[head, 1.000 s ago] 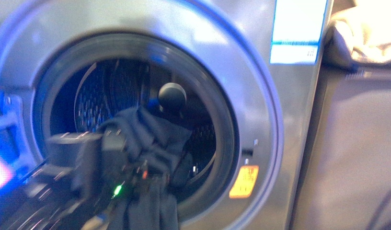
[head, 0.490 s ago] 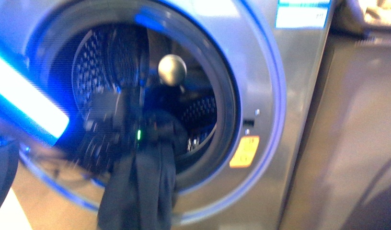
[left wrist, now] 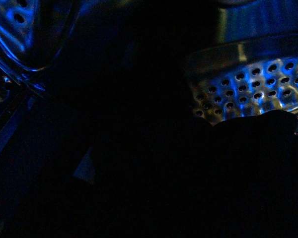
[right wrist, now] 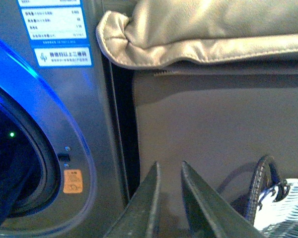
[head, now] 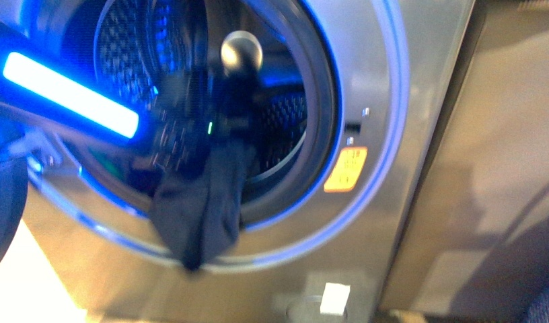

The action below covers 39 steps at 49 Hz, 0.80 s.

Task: Put clothes into washing machine

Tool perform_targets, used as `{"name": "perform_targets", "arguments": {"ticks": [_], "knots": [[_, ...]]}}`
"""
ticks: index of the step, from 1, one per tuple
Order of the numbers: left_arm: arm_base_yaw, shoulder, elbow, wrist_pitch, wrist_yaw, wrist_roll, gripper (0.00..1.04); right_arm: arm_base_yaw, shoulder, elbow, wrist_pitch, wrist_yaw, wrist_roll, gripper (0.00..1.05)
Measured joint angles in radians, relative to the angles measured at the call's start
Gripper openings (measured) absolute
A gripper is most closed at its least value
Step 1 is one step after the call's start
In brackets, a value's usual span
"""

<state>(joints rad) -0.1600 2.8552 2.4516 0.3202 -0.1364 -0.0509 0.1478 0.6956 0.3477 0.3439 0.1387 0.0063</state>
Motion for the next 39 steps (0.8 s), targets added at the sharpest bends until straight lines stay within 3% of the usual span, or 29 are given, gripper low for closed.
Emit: {"name": "perform_targets", "arguments": {"ticks": [4, 11, 15, 31, 39], "knots": [[0.000, 0.077, 0.159, -0.089, -0.002, 0.007, 0.11, -0.020, -0.037, -0.051, 0.013, -0.016, -0.003, 0.01], [0.000, 0.162, 0.296, -0.154, -0.021, 0.025, 0.11, -0.055, -0.103, -0.128, 0.023, -0.049, -0.004, 0.02], [0.002, 0.193, 0.348, -0.164, -0.035, 0.027, 0.11, -0.117, -0.137, -0.162, 0.023, -0.131, -0.004, 0.02], [0.010, 0.208, 0.429, -0.169, -0.076, 0.033, 0.11, -0.146, -0.245, -0.243, 0.000, -0.137, -0.004, 0.02], [0.014, 0.208, 0.434, -0.203, -0.064, 0.037, 0.46, -0.146, -0.307, -0.273, -0.031, -0.137, -0.004, 0.02]]}}
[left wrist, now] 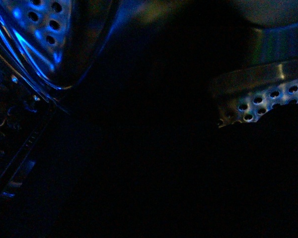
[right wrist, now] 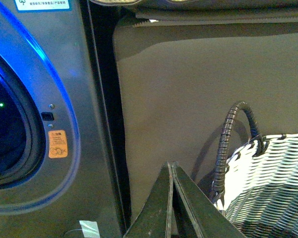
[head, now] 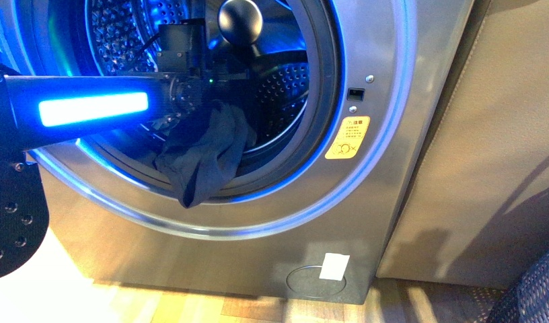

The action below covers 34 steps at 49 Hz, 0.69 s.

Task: Put clothes into washing machine

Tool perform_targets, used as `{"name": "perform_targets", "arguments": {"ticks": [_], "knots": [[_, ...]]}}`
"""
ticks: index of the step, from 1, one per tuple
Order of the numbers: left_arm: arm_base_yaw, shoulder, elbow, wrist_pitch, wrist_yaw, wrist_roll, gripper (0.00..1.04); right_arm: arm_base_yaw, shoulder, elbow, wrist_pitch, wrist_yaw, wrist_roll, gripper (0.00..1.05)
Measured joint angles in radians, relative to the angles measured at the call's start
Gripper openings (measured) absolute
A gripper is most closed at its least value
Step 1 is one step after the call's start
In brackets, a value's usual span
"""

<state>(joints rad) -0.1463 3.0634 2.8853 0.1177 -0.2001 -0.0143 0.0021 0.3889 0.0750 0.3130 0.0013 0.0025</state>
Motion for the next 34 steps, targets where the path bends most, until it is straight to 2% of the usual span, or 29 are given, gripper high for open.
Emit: {"name": "perform_targets", "arguments": {"ticks": [4, 6, 8, 9, 12, 15, 23, 34], "knots": [[-0.001, 0.000, 0.000, -0.020, 0.018, 0.001, 0.62, 0.000, -0.029, -0.011, -0.017, 0.000, 0.000, 0.02], [-0.002, 0.000, 0.000, -0.021, 0.022, 0.003, 0.64, 0.000, -0.043, -0.017, -0.026, 0.000, 0.000, 0.02], [-0.005, 0.000, 0.000, -0.028, 0.027, 0.008, 0.77, 0.000, -0.053, -0.021, -0.032, 0.000, 0.000, 0.02], [-0.005, 0.000, 0.000, -0.029, 0.028, 0.010, 0.79, 0.000, -0.059, -0.023, -0.037, 0.000, 0.000, 0.02], [-0.008, -0.062, -0.141, 0.071, 0.031, 0.015, 0.91, 0.000, -0.078, -0.029, -0.050, 0.000, 0.000, 0.02], [-0.011, -0.143, -0.310, 0.169, 0.040, 0.019, 1.00, 0.000, -0.093, -0.034, -0.060, 0.000, 0.000, 0.02], [-0.015, -0.405, -0.793, 0.396, 0.046, 0.031, 0.98, 0.000, -0.139, -0.071, -0.063, 0.000, 0.000, 0.02], [-0.023, -0.634, -1.230, 0.568, 0.049, 0.030, 0.98, 0.000, -0.195, -0.071, -0.111, 0.000, 0.000, 0.02]]}}
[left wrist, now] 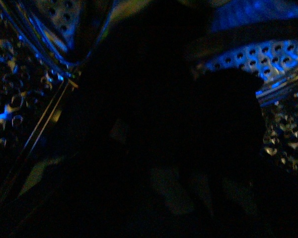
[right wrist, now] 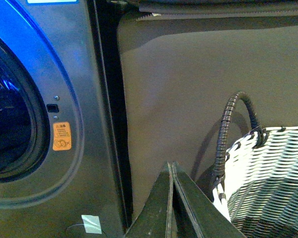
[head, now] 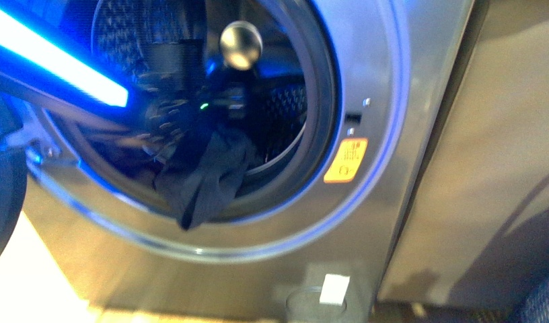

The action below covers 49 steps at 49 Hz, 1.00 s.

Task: Put clothes into washing machine

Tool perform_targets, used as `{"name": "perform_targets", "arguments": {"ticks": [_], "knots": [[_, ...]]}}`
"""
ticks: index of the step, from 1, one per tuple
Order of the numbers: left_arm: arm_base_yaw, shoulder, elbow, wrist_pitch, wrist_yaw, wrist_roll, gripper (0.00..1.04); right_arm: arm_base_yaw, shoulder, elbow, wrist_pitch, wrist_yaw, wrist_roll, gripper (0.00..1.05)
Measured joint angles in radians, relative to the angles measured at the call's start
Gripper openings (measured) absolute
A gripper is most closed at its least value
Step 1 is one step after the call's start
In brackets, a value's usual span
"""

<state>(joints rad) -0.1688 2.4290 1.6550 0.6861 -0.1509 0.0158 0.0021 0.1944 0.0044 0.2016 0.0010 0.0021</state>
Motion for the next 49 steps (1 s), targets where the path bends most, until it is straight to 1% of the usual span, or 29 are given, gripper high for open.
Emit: {"name": "perform_targets", "arguments": {"ticks": [5, 7, 10, 12, 21, 28, 31, 35, 42, 45, 49], "knots": [[-0.008, -0.073, -0.170, 0.036, 0.009, -0.018, 0.98, 0.000, -0.022, 0.000, -0.026, 0.000, 0.000, 0.02], [-0.013, -0.104, -0.235, 0.050, 0.013, -0.028, 0.98, 0.000, -0.064, 0.001, -0.066, 0.000, 0.000, 0.02], [-0.021, -0.148, -0.315, 0.084, 0.016, -0.032, 0.98, 0.000, -0.137, 0.001, -0.175, 0.000, 0.000, 0.02], [-0.027, -0.186, -0.379, 0.116, 0.020, -0.032, 0.98, 0.000, -0.162, 0.001, -0.193, 0.000, 0.000, 0.02], [-0.041, -0.407, -0.652, 0.250, 0.032, -0.037, 0.98, 0.000, -0.190, 0.001, -0.200, 0.000, 0.000, 0.02], [-0.034, -0.554, -0.836, 0.280, 0.072, -0.055, 0.98, 0.000, -0.190, 0.001, -0.201, 0.000, 0.000, 0.02], [-0.020, -0.662, -0.960, 0.290, 0.108, -0.055, 0.98, 0.000, -0.190, 0.001, -0.201, 0.000, 0.000, 0.02], [-0.007, -0.804, -1.075, 0.281, 0.155, -0.073, 0.98, 0.000, -0.190, 0.001, -0.201, 0.000, 0.000, 0.02], [-0.005, -1.061, -1.224, 0.235, 0.182, -0.076, 0.98, 0.000, -0.190, 0.001, -0.201, 0.000, 0.000, 0.02], [-0.019, -1.226, -1.306, 0.179, 0.208, -0.075, 0.98, 0.000, -0.190, 0.001, -0.201, 0.000, 0.000, 0.02], [-0.046, -1.408, -1.392, 0.100, 0.215, -0.069, 0.98, 0.000, -0.190, 0.001, -0.201, 0.000, 0.000, 0.02]]}}
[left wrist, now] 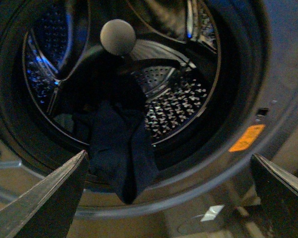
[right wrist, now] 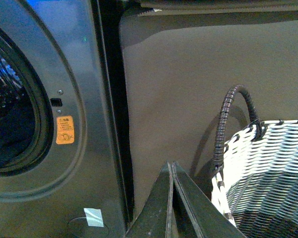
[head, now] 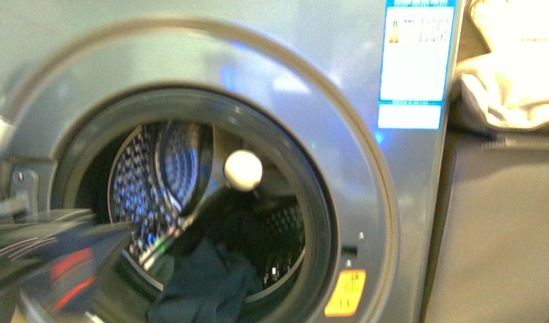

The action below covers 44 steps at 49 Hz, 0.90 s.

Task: Put clothes into washing machine

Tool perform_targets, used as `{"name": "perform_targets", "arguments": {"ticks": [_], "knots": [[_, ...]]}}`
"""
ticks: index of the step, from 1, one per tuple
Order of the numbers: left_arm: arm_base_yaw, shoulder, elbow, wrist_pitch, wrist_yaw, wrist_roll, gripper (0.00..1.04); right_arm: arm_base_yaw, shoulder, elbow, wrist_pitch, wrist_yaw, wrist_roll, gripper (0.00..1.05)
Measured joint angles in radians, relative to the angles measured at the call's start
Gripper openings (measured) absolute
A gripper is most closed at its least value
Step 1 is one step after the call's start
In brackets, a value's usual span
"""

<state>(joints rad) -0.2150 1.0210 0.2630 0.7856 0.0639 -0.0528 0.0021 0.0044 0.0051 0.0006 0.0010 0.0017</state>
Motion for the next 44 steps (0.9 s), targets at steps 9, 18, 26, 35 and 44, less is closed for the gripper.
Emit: {"name": "perform_targets", "arguments": {"ticks": [9, 18, 26, 35, 44], "knots": [[-0.077, -0.343, -0.114, -0.306, -0.335, 0.032, 0.73, 0.000, 0.000, 0.000, 0.000, 0.001, 0.000, 0.02], [-0.004, -0.597, -0.176, -0.433, -0.269, 0.043, 0.35, 0.000, 0.000, 0.000, 0.000, 0.000, 0.000, 0.02], [0.063, -0.666, -0.210, -0.489, -0.209, 0.045, 0.03, 0.000, 0.000, 0.000, 0.000, 0.000, 0.000, 0.02], [0.189, -0.739, -0.225, -0.541, -0.069, 0.047, 0.04, 0.000, 0.000, 0.000, 0.000, 0.000, 0.000, 0.02], [0.213, -0.797, -0.246, -0.555, -0.066, 0.047, 0.04, 0.000, 0.000, 0.000, 0.000, -0.002, 0.000, 0.02]]}}
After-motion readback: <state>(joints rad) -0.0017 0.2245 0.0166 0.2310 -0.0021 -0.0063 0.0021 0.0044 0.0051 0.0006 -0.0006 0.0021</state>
